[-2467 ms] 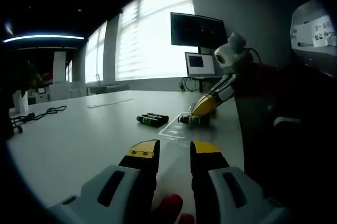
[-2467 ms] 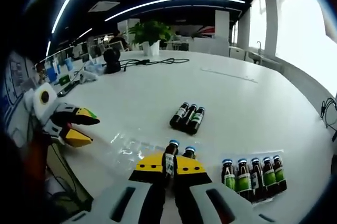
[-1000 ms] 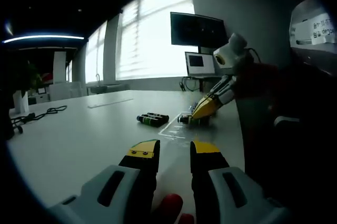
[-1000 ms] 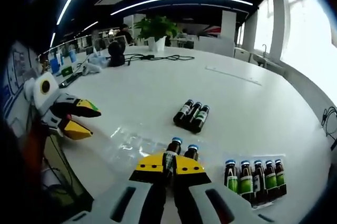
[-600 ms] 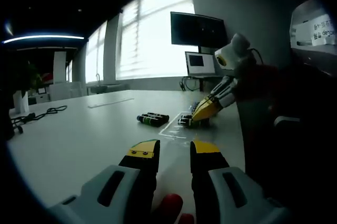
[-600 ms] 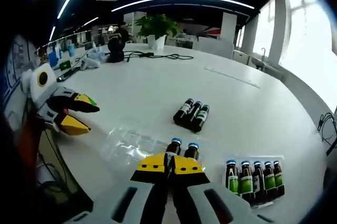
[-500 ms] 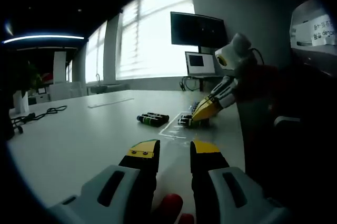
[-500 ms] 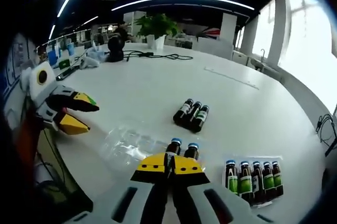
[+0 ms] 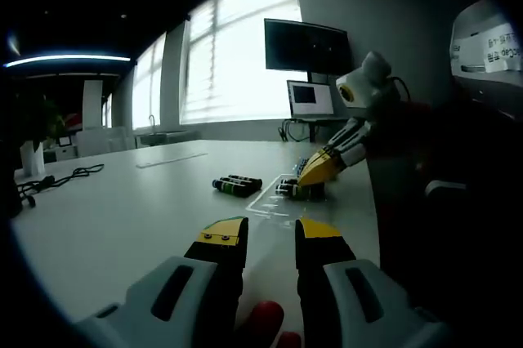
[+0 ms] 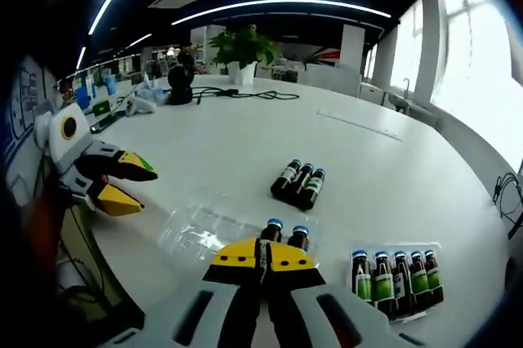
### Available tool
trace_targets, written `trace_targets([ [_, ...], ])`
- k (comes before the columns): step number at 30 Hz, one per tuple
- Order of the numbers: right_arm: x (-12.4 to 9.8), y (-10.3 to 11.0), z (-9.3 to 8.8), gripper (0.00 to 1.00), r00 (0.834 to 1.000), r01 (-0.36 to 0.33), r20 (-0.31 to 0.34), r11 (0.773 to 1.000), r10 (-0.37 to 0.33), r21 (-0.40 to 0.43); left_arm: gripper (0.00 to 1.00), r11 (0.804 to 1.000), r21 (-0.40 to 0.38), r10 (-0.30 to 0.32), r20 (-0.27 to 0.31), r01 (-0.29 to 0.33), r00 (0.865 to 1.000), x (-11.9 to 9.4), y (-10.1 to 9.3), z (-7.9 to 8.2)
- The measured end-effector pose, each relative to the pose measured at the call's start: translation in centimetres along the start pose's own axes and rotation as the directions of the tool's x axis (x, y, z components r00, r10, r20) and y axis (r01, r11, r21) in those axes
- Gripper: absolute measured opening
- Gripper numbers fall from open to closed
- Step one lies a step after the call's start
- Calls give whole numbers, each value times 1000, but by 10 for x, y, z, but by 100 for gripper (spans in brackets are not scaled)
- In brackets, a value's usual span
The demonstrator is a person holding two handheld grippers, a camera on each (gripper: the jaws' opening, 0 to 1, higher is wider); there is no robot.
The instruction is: Grip medicine bottles put into box
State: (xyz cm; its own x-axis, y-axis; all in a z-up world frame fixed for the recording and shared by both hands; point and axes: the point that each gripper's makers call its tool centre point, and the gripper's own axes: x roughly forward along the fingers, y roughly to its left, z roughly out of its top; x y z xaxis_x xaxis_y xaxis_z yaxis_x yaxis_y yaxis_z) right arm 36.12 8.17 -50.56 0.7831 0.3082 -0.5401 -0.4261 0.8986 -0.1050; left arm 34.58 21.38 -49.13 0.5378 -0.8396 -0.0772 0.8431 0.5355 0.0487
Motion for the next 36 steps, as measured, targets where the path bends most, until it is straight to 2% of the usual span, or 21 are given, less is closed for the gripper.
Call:
trace_targets([
  [5, -2, -5, 4, 5, 1000, 9, 18, 999, -8, -36, 17, 1000, 0, 0, 0, 0, 1000, 0, 0, 0],
  [9, -2, -7, 5, 5, 1000, 3, 26, 1000, -2, -23, 17, 1000, -2, -1, 0, 1, 1000, 0, 0, 0],
  [17, -6, -7, 8, 5, 998, -5, 56, 998, 8, -58, 17, 1000, -1, 1, -1, -1, 1000, 0, 0, 0],
  [28, -14, -8, 12, 4, 994, -25, 108, 999, 29, -46, 17, 1000, -1, 3, -2, -3, 1000, 0, 1, -1],
  [32, -20, -12, 17, 4, 985, -44, 170, 999, 40, 23, 17, 1000, -1, 4, -2, -4, 1000, 0, 1, -1],
  [36, -24, -14, 16, 4, 982, -49, 182, 998, 43, 27, 17, 1000, -2, 4, -2, -4, 1000, 0, 0, -1],
])
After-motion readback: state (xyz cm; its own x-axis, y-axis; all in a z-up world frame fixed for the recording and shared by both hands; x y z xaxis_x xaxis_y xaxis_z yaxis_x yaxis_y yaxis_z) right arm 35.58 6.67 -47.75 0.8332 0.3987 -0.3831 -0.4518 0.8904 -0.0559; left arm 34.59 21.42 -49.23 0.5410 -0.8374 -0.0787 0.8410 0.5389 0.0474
